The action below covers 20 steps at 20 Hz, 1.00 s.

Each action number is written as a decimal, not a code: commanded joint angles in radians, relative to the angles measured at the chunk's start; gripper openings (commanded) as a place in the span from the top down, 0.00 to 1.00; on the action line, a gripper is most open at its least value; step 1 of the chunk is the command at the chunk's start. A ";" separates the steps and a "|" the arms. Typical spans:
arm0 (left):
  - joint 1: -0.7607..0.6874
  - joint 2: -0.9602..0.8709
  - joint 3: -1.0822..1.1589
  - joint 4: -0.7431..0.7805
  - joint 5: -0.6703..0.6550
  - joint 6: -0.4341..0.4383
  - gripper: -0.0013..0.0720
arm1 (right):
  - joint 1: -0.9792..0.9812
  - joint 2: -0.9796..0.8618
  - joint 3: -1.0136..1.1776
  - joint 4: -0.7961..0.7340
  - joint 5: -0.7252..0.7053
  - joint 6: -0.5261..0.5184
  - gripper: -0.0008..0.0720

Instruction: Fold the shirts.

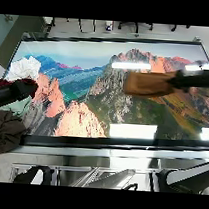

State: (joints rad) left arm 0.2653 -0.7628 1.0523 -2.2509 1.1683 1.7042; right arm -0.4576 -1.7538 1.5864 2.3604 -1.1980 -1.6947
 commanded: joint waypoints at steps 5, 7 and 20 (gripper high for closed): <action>0.001 0.000 0.000 0.000 -0.031 0.001 0.97 | -0.459 0.192 -0.144 -0.236 -0.032 0.066 0.96; -0.010 0.000 0.000 0.000 -0.040 0.001 0.97 | -0.533 0.248 -0.267 -0.265 -0.031 0.067 0.96; -0.298 0.000 0.000 0.001 -0.175 0.001 0.97 | -0.582 0.360 -0.697 -0.233 -0.133 0.069 0.11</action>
State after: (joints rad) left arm 0.0196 -0.7628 1.0523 -2.2509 1.0122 1.7042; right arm -1.0283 -1.4048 0.9028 2.1239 -1.2369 -1.6466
